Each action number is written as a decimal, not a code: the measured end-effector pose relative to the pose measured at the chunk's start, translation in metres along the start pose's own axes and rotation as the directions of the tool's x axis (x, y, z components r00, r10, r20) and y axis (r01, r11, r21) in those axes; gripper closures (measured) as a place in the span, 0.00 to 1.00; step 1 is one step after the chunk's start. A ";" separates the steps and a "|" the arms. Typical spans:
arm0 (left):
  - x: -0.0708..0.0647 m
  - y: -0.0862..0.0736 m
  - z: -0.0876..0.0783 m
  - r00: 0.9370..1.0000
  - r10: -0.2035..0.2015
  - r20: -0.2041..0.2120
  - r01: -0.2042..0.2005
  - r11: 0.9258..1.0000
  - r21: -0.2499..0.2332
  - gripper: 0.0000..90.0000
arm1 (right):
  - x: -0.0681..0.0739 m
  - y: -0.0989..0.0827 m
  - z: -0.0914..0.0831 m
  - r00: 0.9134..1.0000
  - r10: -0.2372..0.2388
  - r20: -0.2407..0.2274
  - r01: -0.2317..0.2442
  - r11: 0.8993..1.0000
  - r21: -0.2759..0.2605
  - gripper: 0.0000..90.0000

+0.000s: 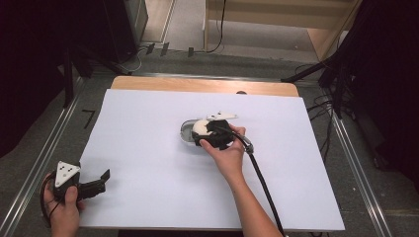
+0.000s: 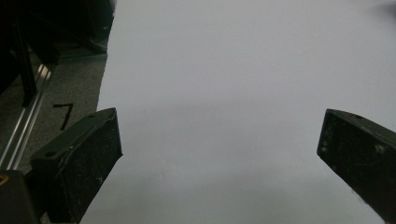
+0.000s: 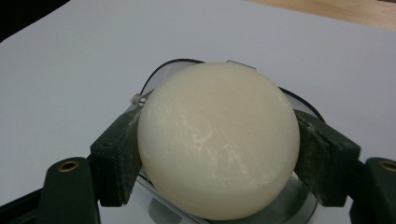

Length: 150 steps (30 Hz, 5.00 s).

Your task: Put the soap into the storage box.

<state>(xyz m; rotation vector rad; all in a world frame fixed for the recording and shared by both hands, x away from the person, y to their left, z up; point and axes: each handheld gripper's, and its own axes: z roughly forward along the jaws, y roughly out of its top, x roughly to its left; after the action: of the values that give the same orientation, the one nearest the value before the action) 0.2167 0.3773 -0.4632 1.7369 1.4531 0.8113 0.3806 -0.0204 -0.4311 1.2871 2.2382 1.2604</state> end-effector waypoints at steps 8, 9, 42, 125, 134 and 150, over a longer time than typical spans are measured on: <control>0.000 0.000 0.000 1.000 -0.002 0.000 0.002 1.000 -0.003 0.00 | 0.000 -0.004 0.010 1.000 -0.001 0.009 0.001 1.000 0.026 0.28; 0.000 0.000 0.000 1.000 -0.002 0.000 0.002 1.000 -0.003 0.00 | 0.000 -0.004 0.011 1.000 -0.001 0.009 0.000 1.000 0.027 0.28; 0.000 0.000 0.000 1.000 -0.002 0.002 0.002 1.000 -0.007 0.00 | -0.002 -0.010 0.016 0.998 0.036 0.049 -0.037 0.999 0.020 0.27; -0.001 0.000 0.000 1.000 0.003 -0.004 -0.003 1.000 0.001 0.00 | -0.044 -0.030 -0.051 0.989 0.083 0.120 -0.071 0.993 -0.098 0.20; 0.000 0.000 0.000 1.000 0.004 -0.004 -0.004 1.000 0.000 0.00 | -0.059 -0.045 -0.063 0.985 0.097 0.141 -0.083 0.991 -0.101 0.15; -0.001 0.000 0.000 1.000 0.003 -0.006 -0.003 1.000 -0.001 0.00 | -0.079 -0.067 -0.087 0.977 0.110 0.180 -0.092 0.990 -0.105 0.15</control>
<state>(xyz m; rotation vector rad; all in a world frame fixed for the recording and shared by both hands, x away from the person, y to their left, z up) 0.2164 0.3768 -0.4632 1.7379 1.4546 0.8190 0.3356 -0.1471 -0.4472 1.4337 1.9823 1.2114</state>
